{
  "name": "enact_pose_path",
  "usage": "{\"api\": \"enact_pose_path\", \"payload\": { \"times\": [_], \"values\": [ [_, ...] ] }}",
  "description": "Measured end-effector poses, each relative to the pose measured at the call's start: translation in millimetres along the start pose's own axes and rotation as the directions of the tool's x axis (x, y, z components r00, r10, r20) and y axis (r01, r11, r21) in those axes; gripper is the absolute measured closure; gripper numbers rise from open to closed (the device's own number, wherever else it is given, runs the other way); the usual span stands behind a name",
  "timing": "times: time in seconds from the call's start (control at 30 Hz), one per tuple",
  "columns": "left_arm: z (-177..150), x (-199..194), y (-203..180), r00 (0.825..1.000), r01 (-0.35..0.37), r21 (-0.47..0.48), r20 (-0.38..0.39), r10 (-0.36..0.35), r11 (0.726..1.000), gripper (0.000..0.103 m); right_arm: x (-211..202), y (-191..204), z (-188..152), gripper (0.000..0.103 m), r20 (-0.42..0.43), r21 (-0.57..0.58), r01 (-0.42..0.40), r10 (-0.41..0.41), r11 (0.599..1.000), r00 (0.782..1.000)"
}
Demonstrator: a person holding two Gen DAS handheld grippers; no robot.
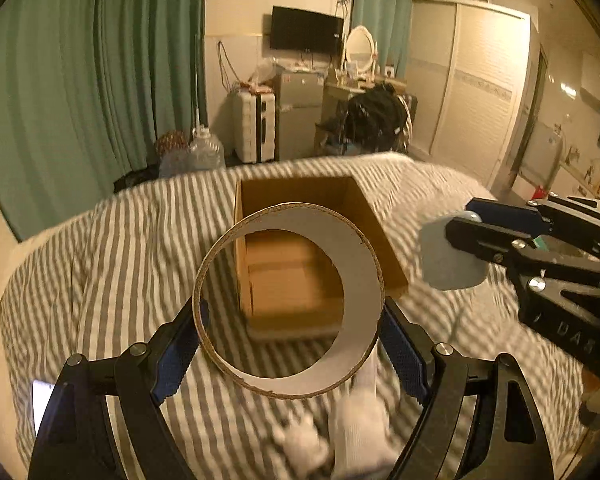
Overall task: Organize objects
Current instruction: 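Carry both items to the box and open the right gripper, dropping the case inside while left holds the ring, then open the left gripper to drop the cardboard ring into the box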
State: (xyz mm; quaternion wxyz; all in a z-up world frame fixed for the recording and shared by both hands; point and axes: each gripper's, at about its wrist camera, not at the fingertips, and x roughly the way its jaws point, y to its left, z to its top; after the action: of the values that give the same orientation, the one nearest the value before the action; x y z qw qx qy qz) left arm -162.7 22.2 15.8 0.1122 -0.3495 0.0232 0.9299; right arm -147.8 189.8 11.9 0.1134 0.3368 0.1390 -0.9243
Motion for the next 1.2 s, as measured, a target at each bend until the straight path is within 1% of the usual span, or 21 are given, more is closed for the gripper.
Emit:
{"api": "enact_pose_path", "payload": {
  "times": [0.13,0.33,0.4,0.5,0.57,0.6,0.73,0.87,0.93,1.0,1.03,1.07,1.13,1.2],
  "values": [
    [31,35,2,1.0,-0.017,0.01,0.011,0.017,1.0,0.017,27,-11,37,0.079,0.038,-0.004,0.001,0.0,1.0,0.999],
    [56,110,13,0.999,-0.032,-0.006,-0.041,0.032,0.999,0.017,91,-40,68,0.079,0.041,0.056,-0.024,0.022,0.998,0.999],
    [60,131,15,0.999,-0.031,-0.006,-0.04,0.031,1.0,0.017,118,-53,73,0.079,0.029,0.089,-0.046,0.044,0.995,0.999],
    [63,157,13,0.998,-0.045,0.037,-0.043,0.047,0.998,0.017,149,-63,74,0.08,0.013,0.104,-0.051,0.05,0.993,0.999],
    [63,170,12,0.997,-0.052,0.043,-0.054,0.054,0.998,0.017,167,-70,72,0.081,0.008,0.114,-0.067,0.067,0.991,0.998],
    [65,178,11,0.997,-0.053,0.048,-0.06,0.056,0.997,0.017,172,-72,69,0.081,0.007,0.118,-0.07,0.069,0.991,0.998],
    [58,191,16,0.995,-0.059,0.043,-0.081,0.063,0.997,0.016,194,-75,61,0.081,-0.019,0.118,-0.089,0.092,0.989,0.996],
    [52,188,16,0.992,-0.046,0.022,-0.119,0.048,0.999,0.014,191,-83,53,0.081,-0.009,0.154,-0.094,0.096,0.984,0.995],
    [50,180,13,0.989,-0.045,0.025,-0.136,0.048,0.999,0.007,180,-89,51,0.081,0.006,0.178,-0.093,0.093,0.98,0.996],
    [50,161,8,0.99,-0.057,0.033,-0.125,0.06,0.998,0.006,165,-89,52,0.072,0.016,0.182,-0.077,0.075,0.98,0.997],
    [52,154,6,0.991,-0.057,0.038,-0.117,0.061,0.998,0.005,153,-88,52,0.057,0.024,0.179,-0.067,0.064,0.982,0.998],
    [54,146,4,0.992,-0.056,0.042,-0.111,0.06,0.998,0.004,143,-87,54,0.046,0.032,0.177,-0.061,0.056,0.982,0.998],
    [58,125,2,0.993,-0.056,0.033,-0.102,0.059,0.998,0.004,116,-86,55,0.044,0.054,0.166,-0.048,0.04,0.985,0.998],
    [62,100,2,0.995,-0.041,0.009,-0.091,0.042,0.999,0.004,91,-83,56,0.044,0.065,0.159,-0.035,0.025,0.987,0.998]
  ]
}}
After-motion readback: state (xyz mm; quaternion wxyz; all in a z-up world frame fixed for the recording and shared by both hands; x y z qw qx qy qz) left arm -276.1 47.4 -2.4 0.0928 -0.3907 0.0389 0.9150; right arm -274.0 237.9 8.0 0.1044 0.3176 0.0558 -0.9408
